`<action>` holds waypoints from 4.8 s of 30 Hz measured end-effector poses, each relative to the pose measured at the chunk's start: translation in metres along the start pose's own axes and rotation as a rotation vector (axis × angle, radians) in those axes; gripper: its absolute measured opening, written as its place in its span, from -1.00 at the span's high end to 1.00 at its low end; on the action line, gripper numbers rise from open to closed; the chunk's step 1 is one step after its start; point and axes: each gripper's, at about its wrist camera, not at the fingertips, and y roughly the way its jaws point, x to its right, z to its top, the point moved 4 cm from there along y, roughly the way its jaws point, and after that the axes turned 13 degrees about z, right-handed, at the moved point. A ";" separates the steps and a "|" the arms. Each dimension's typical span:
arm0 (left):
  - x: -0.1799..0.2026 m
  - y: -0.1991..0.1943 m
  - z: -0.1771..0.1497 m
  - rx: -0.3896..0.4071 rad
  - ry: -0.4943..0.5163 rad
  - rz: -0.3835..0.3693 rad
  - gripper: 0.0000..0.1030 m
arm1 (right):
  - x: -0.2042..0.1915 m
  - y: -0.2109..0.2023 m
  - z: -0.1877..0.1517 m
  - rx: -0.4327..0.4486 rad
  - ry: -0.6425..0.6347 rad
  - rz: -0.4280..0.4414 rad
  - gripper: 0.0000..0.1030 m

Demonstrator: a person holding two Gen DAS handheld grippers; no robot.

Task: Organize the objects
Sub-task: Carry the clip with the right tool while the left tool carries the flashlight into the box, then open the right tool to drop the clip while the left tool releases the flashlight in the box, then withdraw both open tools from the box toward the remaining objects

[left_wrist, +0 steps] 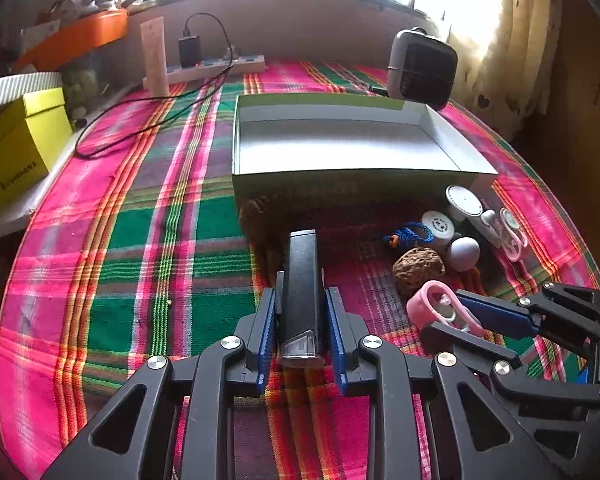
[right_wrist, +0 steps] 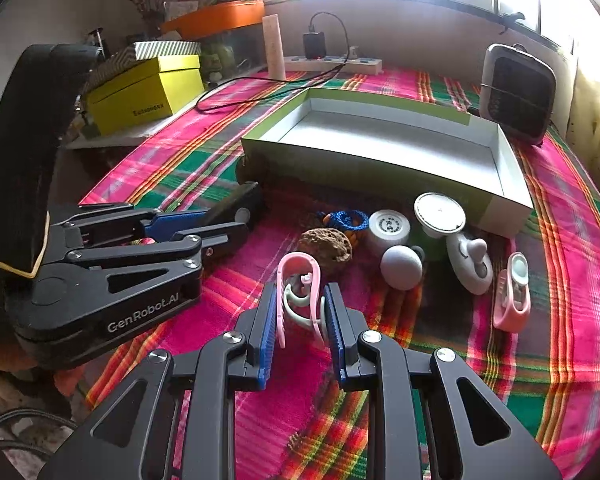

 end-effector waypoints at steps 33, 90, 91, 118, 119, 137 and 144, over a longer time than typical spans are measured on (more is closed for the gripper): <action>0.000 0.009 0.078 0.071 -0.036 -0.018 0.57 | 0.056 0.001 0.085 0.062 0.059 -0.028 0.53; 0.011 0.097 0.135 -0.006 -0.008 0.013 0.53 | 0.127 0.087 0.143 -0.078 0.166 -0.049 0.35; 0.010 0.096 0.135 -0.004 -0.007 0.015 0.51 | 0.127 0.086 0.142 -0.077 0.167 -0.057 0.28; 0.003 0.049 0.112 0.055 -0.028 0.050 0.26 | 0.106 0.039 0.120 0.006 0.174 -0.108 0.07; 0.003 0.047 0.110 0.055 -0.031 0.049 0.26 | 0.104 0.036 0.118 0.011 0.173 -0.111 0.06; 0.000 0.004 0.072 0.104 -0.059 0.042 0.26 | 0.058 -0.003 0.078 0.069 0.097 -0.151 0.07; -0.014 -0.004 0.054 0.101 -0.084 0.047 0.25 | 0.052 -0.015 0.059 0.091 0.097 -0.158 0.07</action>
